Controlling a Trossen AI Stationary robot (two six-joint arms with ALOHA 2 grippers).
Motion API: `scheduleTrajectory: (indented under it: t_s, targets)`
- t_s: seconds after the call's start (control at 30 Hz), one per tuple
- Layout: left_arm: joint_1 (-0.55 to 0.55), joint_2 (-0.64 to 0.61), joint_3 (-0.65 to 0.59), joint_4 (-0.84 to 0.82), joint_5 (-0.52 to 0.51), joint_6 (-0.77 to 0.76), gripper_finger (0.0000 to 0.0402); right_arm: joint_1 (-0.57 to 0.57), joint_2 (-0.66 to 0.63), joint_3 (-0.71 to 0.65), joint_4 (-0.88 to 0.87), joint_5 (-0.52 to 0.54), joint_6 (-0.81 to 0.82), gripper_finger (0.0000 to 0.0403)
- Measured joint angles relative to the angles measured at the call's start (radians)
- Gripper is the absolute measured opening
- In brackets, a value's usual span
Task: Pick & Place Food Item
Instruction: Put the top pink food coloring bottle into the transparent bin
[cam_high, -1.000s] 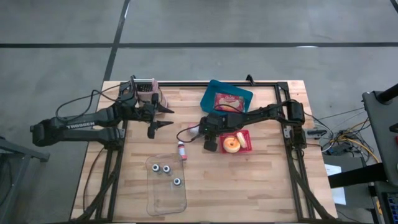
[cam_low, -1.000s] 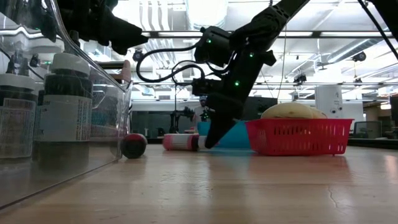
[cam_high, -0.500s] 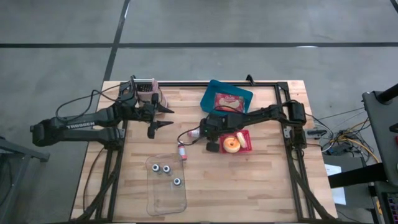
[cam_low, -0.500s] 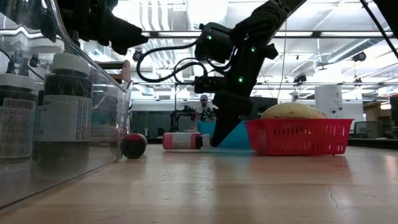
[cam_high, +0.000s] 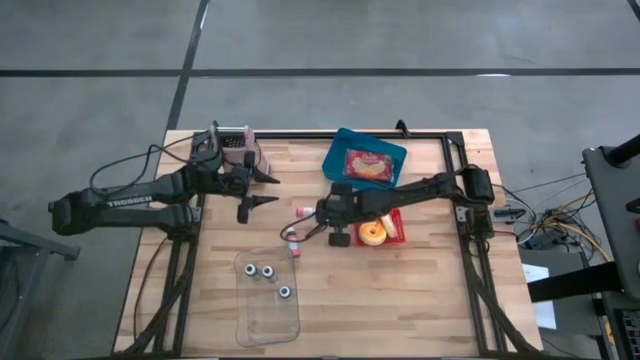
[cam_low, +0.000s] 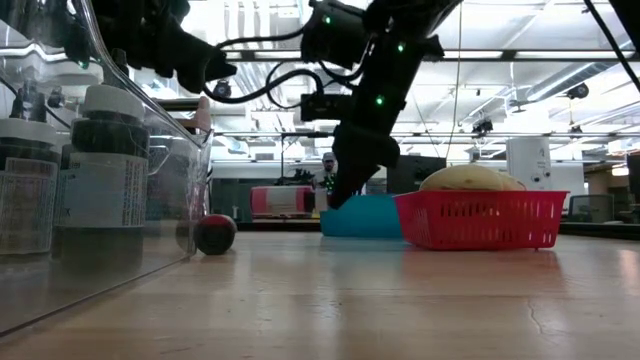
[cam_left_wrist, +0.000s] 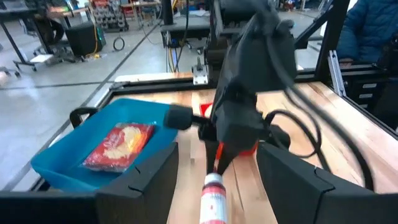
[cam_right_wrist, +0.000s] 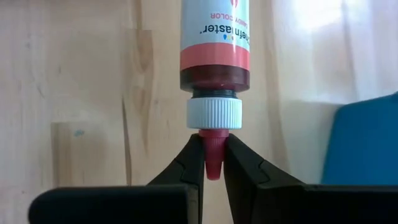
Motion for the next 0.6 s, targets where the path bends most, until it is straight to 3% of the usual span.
scheduleTrajectory:
  t_s: [0.4,0.6]
  targets:
    - [0.000,-0.065,0.000,-0.127,-0.016,-0.014,0.0222,0.019,-0.002,0.076,-0.035,0.054,-0.038,0.0027]
    - [-0.001,-0.115,0.000,-0.219,-0.029,-0.052,0.0222,0.050,-0.002,0.121,-0.098,0.141,-0.062,0.0027]
